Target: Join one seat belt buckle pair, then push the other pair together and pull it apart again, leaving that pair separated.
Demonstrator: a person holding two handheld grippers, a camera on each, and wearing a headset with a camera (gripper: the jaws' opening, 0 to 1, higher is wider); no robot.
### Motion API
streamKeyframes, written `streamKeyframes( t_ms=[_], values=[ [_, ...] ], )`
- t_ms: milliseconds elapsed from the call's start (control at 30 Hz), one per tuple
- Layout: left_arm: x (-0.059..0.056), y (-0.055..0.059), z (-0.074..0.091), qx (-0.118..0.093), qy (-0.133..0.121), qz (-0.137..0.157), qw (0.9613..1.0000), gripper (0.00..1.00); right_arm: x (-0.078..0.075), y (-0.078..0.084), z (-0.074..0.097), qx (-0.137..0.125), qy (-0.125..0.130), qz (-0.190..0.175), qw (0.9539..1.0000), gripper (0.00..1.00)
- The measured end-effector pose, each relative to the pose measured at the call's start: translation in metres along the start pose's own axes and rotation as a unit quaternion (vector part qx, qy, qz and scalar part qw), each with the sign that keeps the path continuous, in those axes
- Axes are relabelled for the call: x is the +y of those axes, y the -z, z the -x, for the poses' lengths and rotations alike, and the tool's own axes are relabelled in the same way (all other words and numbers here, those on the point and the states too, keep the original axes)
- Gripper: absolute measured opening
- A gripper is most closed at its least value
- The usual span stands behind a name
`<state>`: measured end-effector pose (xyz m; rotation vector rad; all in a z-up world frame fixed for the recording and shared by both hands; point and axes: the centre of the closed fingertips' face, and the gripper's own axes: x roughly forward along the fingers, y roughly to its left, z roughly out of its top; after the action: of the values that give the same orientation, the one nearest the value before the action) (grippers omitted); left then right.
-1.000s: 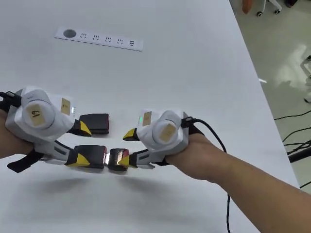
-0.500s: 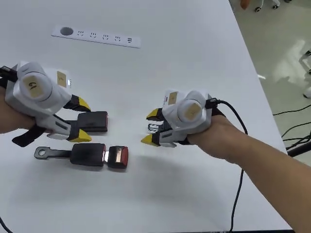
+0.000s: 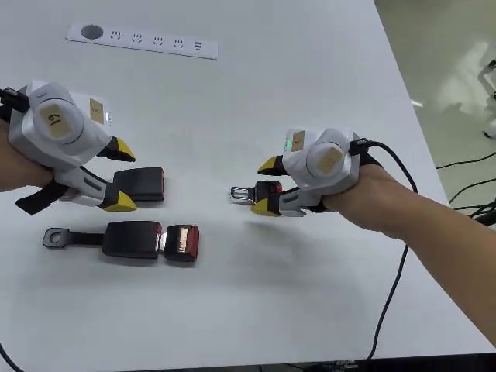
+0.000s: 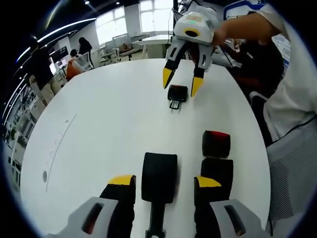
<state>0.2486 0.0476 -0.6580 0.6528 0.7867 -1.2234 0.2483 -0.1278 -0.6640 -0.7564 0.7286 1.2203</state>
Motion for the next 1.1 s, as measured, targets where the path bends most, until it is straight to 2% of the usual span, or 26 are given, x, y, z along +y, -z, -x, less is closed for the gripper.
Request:
streamKeyframes(
  t_ms=[67,167,233,267,300,433,500,600,733,833,933,1067,1100],
  values=[
    [0.006,0.005,-0.002,0.001,0.002,0.001,1.0000,0.49,-0.001,0.002,0.000,0.002,-0.004,0.002,1.0000,0.37],
    [-0.003,0.002,-0.001,0.006,0.007,-0.002,1.0000,0.49,0.000,0.006,-0.001,0.004,-0.009,0.007,0.9999,0.37],
    [-0.005,0.004,-0.003,0.012,0.011,-0.003,0.9999,0.49,0.001,0.008,-0.003,0.007,-0.013,0.007,0.9999,0.37],
    [-0.006,0.006,-0.004,0.014,0.013,-0.004,0.9998,0.49,-0.001,0.011,-0.004,0.008,-0.013,0.007,0.9999,0.37],
    [-0.004,0.013,-0.006,0.017,0.016,-0.006,0.9997,0.49,-0.001,0.013,-0.006,0.009,-0.015,0.008,0.9998,0.37],
    [-0.005,0.018,-0.009,0.027,0.020,-0.007,0.9994,0.48,-0.002,0.023,-0.010,0.017,-0.021,0.008,0.9996,0.37],
    [-0.001,0.024,-0.012,0.030,0.020,-0.009,0.9993,0.48,-0.003,0.031,-0.012,0.024,-0.027,0.008,0.9993,0.37],
    [-0.004,0.021,-0.014,0.032,0.024,-0.006,0.9992,0.47,-0.002,0.036,-0.013,0.030,-0.034,0.007,0.9989,0.37],
    [-0.006,0.022,-0.019,0.041,0.032,-0.017,0.9985,0.45,-0.004,0.033,-0.013,0.025,-0.034,-0.001,0.9991,0.36],
    [0.000,0.030,-0.022,0.046,0.033,-0.025,0.9981,0.43,-0.002,0.032,-0.014,0.022,-0.040,-0.003,0.9990,0.34],
    [-0.003,0.025,-0.021,0.043,0.036,-0.025,0.9981,0.42,-0.001,0.031,-0.013,0.022,-0.041,-0.002,0.9989,0.34],
    [0.002,0.030,-0.023,0.041,0.038,-0.030,0.9980,0.40,-0.001,0.031,-0.014,0.023,-0.044,-0.002,0.9988,0.34],
    [0.000,0.026,-0.022,0.041,0.039,-0.033,0.9979,0.38,-0.001,0.031,-0.013,0.023,-0.044,-0.002,0.9988,0.34]
  ],
)
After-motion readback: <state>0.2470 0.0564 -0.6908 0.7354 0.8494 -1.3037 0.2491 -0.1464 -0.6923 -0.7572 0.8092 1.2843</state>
